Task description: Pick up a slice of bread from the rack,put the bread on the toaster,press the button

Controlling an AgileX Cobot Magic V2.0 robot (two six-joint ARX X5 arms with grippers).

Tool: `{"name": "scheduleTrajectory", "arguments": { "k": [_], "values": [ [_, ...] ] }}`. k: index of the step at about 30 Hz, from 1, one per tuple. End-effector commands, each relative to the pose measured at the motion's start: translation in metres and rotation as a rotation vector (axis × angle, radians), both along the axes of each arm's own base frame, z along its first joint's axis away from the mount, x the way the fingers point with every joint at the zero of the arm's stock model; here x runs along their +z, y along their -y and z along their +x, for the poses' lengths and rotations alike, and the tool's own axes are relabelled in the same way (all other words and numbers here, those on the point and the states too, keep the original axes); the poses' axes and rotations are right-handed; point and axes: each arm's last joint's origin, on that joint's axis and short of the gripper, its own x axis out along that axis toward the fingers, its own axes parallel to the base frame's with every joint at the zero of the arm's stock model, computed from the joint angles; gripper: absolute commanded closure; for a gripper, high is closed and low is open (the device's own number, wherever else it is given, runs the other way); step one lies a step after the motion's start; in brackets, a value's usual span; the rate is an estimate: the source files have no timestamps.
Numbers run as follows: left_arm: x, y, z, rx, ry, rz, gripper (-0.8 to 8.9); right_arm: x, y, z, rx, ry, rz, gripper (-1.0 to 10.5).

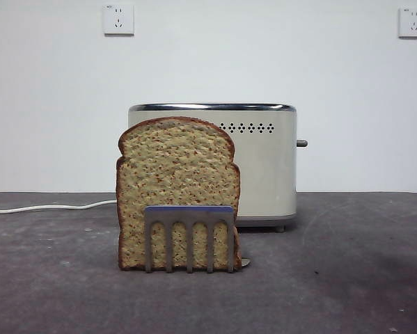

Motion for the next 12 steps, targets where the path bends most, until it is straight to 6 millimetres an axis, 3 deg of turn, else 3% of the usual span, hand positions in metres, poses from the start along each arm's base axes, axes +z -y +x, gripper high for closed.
{"name": "scheduleTrajectory", "arguments": {
  "k": [1, 7, 12],
  "values": [
    [-0.005, 0.000, 0.001, 0.011, -0.018, -0.061, 8.18, -0.005, 0.000, 0.001, -0.017, -0.030, 0.146, 9.5],
    [-0.004, 0.000, 0.000, -0.008, -0.020, -0.091, 8.22, -0.002, -0.001, 0.000, 0.003, -0.037, 0.228, 9.6],
    [0.004, 0.003, -0.001, -0.086, -0.010, -0.159, 8.22, 0.011, -0.003, 0.000, 0.041, -0.043, 0.279, 9.6]
  ]
}}
